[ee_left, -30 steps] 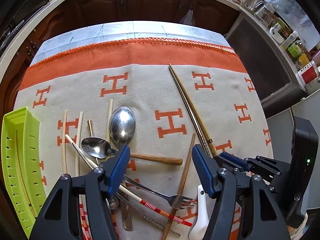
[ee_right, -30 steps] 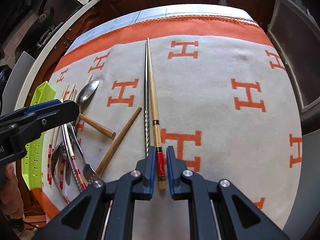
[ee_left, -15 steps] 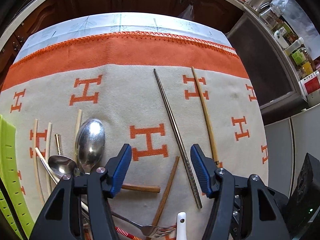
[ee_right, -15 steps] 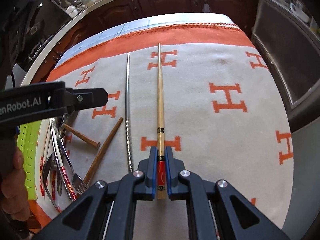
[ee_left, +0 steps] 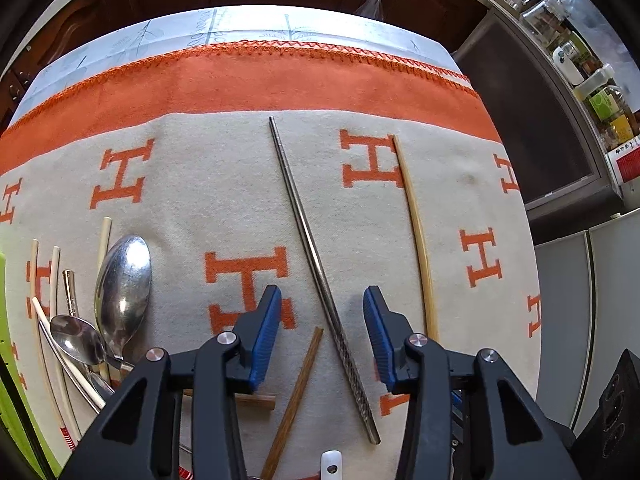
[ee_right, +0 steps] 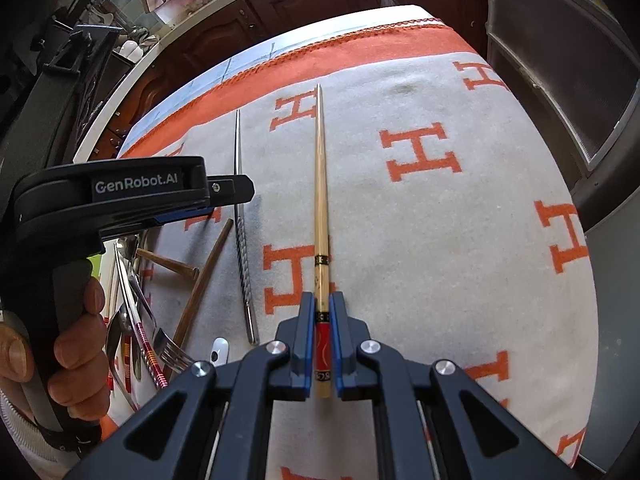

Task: Organize utensils
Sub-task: 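Grasp the metal chopstick with the left tool while the right tool holds its chopstick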

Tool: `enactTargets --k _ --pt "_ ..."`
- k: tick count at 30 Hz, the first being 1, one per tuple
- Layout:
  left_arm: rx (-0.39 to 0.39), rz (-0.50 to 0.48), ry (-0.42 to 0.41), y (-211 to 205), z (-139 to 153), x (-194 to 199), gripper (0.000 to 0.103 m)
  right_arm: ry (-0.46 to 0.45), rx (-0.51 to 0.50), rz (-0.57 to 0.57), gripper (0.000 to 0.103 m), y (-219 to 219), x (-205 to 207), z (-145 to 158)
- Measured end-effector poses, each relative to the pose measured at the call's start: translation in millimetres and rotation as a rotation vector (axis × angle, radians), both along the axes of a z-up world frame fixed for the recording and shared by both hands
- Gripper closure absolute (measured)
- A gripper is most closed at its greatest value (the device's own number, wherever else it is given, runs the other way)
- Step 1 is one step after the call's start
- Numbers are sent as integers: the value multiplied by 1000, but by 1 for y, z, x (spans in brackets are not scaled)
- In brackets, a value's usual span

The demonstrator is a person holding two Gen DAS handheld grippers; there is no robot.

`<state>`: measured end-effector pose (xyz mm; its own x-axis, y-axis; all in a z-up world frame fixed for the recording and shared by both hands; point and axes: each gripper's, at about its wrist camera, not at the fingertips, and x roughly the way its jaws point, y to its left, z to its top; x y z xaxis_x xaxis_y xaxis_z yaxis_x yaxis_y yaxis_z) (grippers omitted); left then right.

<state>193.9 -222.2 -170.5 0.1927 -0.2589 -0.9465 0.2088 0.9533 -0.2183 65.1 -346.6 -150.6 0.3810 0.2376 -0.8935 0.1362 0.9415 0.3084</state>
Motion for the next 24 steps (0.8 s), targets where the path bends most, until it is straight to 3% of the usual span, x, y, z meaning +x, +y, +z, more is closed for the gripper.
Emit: enactTargets --k 10,15,24 --pt "-12 -97 5 -36 -2 -10 87 -6 46 -9 96 -7 -11 -1" --pt "-2 -117 -5 -46 -2 -15 88 -3 54 -22 96 -9 -17 -1" --pt "-29 -118 64 -50 -5 -35 87 -7 80 -49 96 -12 -24 -3"
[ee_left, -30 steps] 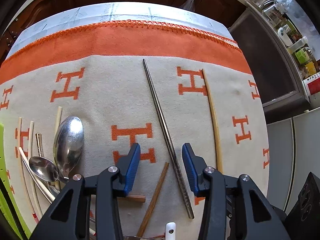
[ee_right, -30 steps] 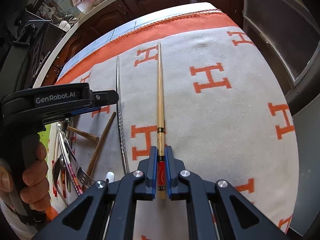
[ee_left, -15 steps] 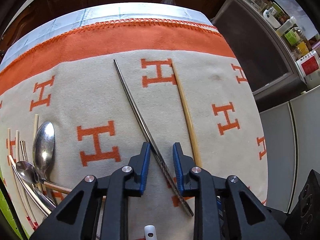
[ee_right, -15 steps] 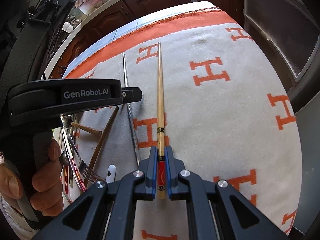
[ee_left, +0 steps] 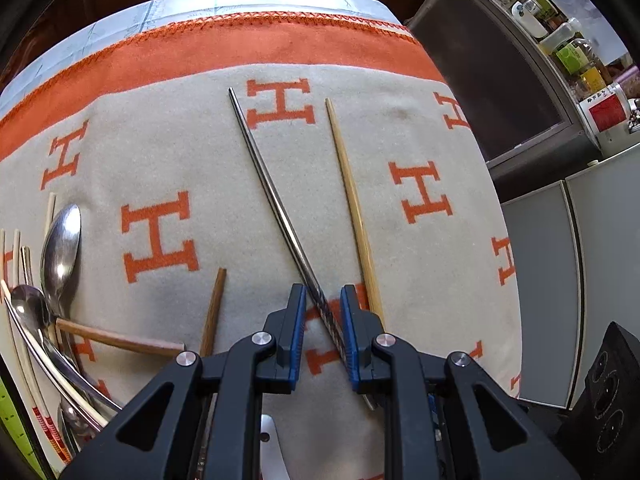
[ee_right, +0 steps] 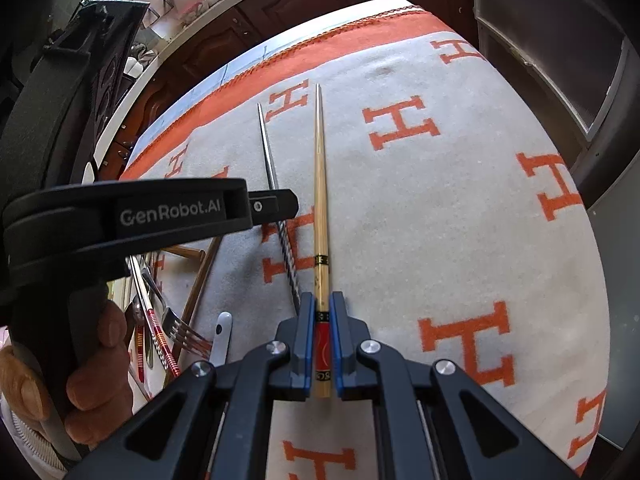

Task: Organize utensils
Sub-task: 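Grasp the metal chopstick with the left tool while the right tool holds its chopstick, then lift the metal chopstick with the left tool while the right tool carries its chopstick toward the tray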

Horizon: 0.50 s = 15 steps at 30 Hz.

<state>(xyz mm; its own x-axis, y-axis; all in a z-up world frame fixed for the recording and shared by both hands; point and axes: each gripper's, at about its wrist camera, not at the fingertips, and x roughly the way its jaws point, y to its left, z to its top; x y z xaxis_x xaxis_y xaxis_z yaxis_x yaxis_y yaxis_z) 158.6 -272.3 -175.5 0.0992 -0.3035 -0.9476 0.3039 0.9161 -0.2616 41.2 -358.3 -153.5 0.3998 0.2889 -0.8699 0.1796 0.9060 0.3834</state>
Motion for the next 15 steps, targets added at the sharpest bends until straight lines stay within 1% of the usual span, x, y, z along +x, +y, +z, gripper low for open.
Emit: enactTargets --k 4,6,7,10,13,15 --pt "7 9 -14 0 0 -9 87 -4 -3 0 96 2 -1 0" --pt "33 17 -33 -1 1 -11 94 -5 -4 -2 96 2 -2 0" --pt "40 17 -47 -1 1 -13 95 -4 -4 -2 96 3 -2 0" --pt "19 24 -79 3 1 -17 98 -2 -4 -5 96 3 -3 1" --pt "-27 52 -50 19 4 -19 100 1 2 -12 96 4 -7 2" --pt "-31 56 -63 27 11 -21 100 -1 4 -11 96 5 -10 4"
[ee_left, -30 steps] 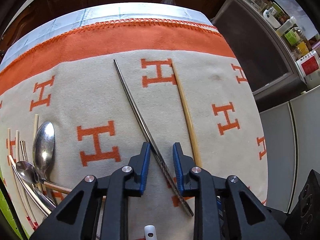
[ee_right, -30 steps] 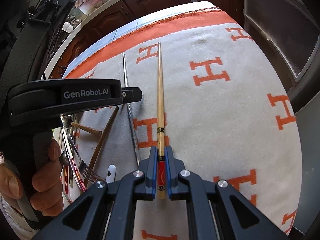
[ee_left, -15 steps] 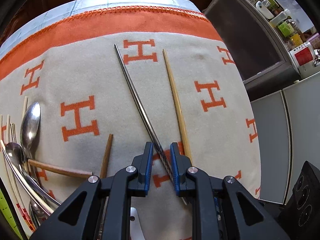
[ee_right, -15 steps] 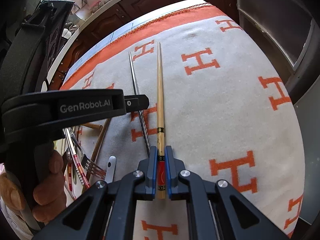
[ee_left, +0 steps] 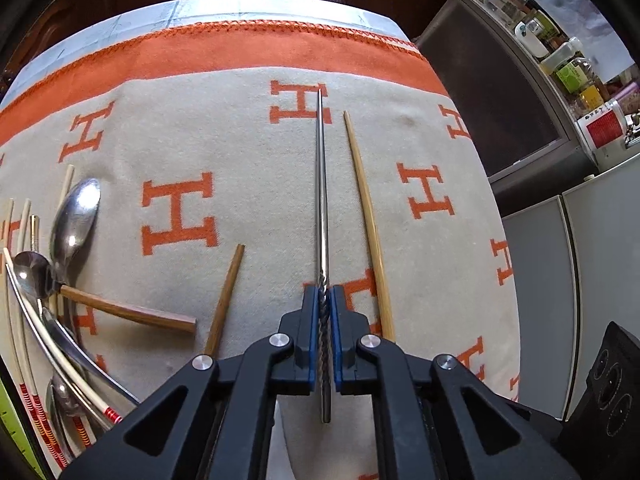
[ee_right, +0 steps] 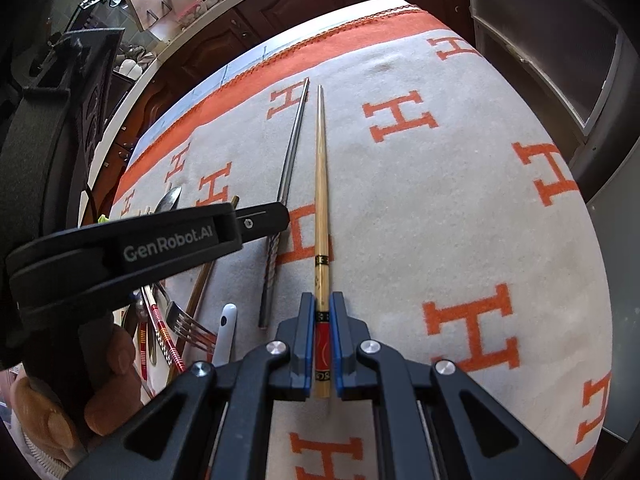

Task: Organize utensils
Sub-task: 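Lift the metal chopstick with the left tool while the right tool carries its chopstick toward the tray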

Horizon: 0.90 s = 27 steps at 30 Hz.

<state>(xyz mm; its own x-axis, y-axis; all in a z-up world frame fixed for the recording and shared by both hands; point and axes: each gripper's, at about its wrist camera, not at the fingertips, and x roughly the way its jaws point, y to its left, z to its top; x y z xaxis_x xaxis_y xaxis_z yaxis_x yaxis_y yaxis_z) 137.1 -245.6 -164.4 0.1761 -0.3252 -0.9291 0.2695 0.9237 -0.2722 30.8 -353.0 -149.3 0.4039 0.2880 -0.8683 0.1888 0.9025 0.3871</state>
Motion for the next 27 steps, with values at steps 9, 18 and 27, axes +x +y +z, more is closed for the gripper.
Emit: enactTargets --k 9,18,27 --pt "-40 -1 -123 66 69 -31 100 -45 37 34 96 20 -14 23" --pt "-26 87 -116 137 68 -46 101 -49 4 98 97 61 -17 32" --pt "6 64 -109 148 34 -66 103 -40 -32 123 97 78 -24 32"
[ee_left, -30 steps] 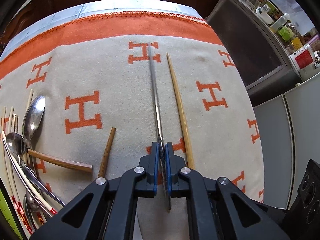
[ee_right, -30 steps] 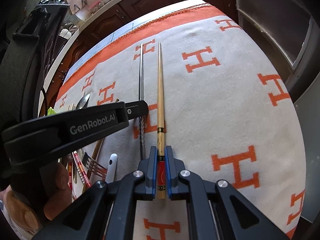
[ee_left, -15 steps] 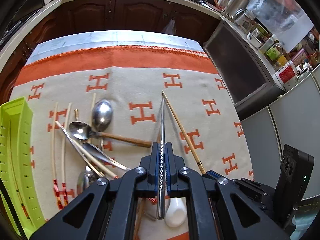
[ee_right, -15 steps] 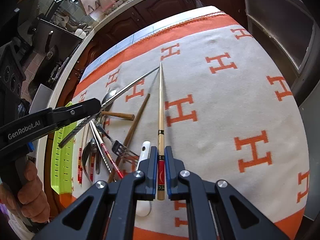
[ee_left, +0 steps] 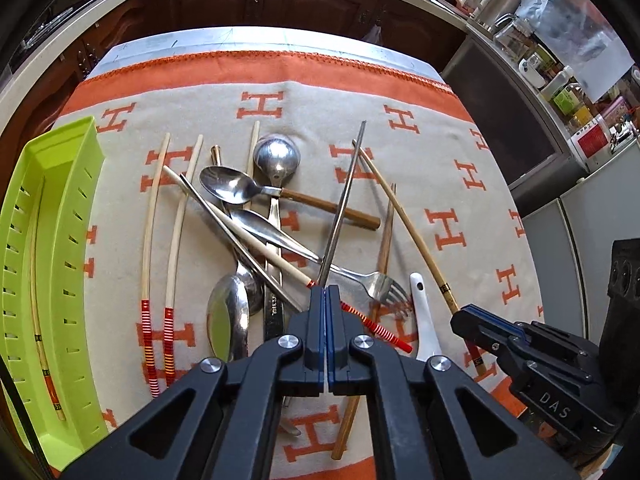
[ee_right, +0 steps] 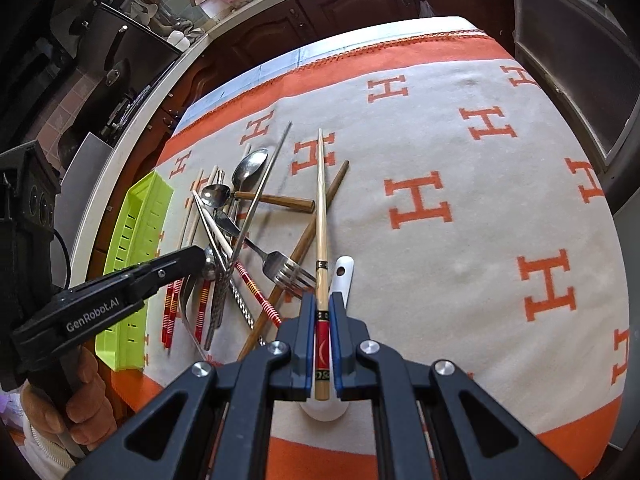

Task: Organize utensils
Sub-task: 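Lift the metal chopstick with the left tool while the right tool carries its chopstick toward the tray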

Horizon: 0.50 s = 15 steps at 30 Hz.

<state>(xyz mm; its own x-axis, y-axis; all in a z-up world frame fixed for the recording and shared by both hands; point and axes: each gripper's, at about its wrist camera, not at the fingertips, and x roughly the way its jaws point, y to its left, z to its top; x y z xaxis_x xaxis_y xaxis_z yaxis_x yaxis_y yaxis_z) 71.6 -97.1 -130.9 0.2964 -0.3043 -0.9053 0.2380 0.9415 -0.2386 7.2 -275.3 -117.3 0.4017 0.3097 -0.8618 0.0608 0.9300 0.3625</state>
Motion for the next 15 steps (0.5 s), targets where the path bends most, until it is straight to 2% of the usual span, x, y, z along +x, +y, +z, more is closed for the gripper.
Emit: enactTargets --k 4,7,9,11,15 --pt "-12 -17 0 0 -10 -6 103 8 -11 6 97 5 -3 -3" --pt "0 -25 -37 0 -7 -10 103 13 -12 6 97 4 -4 -4" --pt "3 -30 -47 1 -6 -11 98 15 -11 7 97 4 -4 -5" --pt "7 -39 -64 2 -3 -11 87 15 -7 6 97 4 -3 -5" --pt "46 -71 -101 2 -3 -9 84 17 1 6 97 3 -3 -7"
